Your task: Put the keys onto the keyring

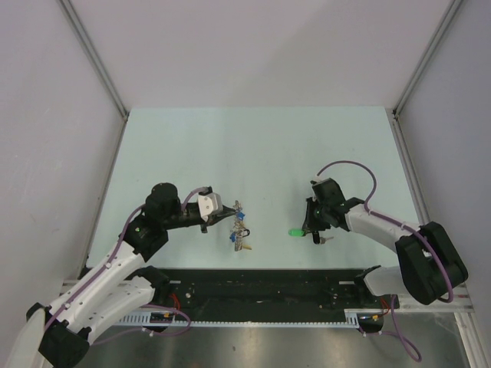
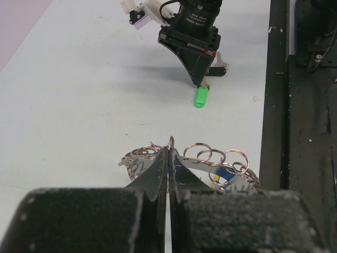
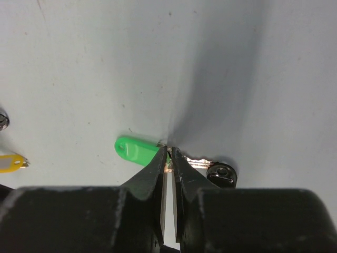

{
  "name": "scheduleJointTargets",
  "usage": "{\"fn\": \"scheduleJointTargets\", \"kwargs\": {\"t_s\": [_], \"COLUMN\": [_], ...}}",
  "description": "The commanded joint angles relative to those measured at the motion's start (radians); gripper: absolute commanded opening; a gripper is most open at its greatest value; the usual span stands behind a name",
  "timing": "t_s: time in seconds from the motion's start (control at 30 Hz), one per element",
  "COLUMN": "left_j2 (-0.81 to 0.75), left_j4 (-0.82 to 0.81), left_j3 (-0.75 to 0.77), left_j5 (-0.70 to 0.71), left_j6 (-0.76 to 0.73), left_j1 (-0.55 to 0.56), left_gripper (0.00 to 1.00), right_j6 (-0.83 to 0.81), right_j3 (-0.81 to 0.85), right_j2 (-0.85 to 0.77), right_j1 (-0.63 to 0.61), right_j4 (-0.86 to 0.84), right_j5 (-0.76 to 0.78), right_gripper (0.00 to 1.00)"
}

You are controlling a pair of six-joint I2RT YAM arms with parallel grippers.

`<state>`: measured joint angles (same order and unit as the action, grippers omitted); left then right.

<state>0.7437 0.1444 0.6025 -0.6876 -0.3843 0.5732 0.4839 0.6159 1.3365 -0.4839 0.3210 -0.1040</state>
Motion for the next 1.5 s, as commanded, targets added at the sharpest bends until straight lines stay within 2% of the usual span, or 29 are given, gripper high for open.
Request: {"fn": "scheduleJointTargets", "kwargs": {"t_s": [0.0, 0.37, 0.53, 0.63, 0.83, 0.93, 1.0, 1.2, 1.33, 1.47], "left_j2": [-0.015, -0.015, -0.015, -0.015, -0.017, -0.02, -0.018, -0.02, -0.021, -0.023], "left_j4": [-0.051, -0.049, -0.048, -0.046, -0.046, -0.046, -0.046, -0.045, -0.046, -0.045], "left_j3": [0.01, 0.01, 0.008, 0.011, 0.013, 0.013, 0.011, 0.013, 0.014, 0.014], "left_j5": [-0.007, -0.006, -0.003, -0.001, 0.005, 0.008, 0.008, 0.008, 0.008, 0.008], "left_j6": [-0.016, -0.013, -0.013, -0.013, -0.011, -0.011, -0.011, -0.01, -0.007, -0.005], "left_j1": [-0.003, -0.003, -0.004, -0.004, -0.004, -0.004, -0.003, -0.004, -0.003, -0.004], "left_gripper": [0.0, 0.0, 0.0, 0.0, 0.0, 0.01, 0.0, 0.0, 0.0, 0.01], "right_j6": [-0.016, -0.018, -0.021, -0.025, -0.074, -0.084, -0.073, -0.012, 0.067, 0.168], "right_j3": [0.024, 0.024, 0.025, 0.036, 0.129, 0.171, 0.174, 0.166, 0.139, 0.117], "right_j2": [0.013, 0.029, 0.015, -0.019, -0.109, -0.14, -0.164, -0.082, -0.028, 0.019], "right_j1": [0.004, 0.005, 0.007, 0.011, 0.025, 0.034, 0.048, 0.053, 0.039, -0.019], "right_j4": [-0.022, -0.042, -0.051, -0.025, 0.12, 0.174, 0.182, 0.191, 0.148, 0.109], "right_j5": [-0.043, -0.086, -0.092, -0.08, 0.104, 0.283, 0.305, 0.268, 0.181, 0.135], "right_gripper": [0.11, 0.13, 0.0, 0.0, 0.0, 0.0, 0.0, 0.0, 0.0, 0.0]}}
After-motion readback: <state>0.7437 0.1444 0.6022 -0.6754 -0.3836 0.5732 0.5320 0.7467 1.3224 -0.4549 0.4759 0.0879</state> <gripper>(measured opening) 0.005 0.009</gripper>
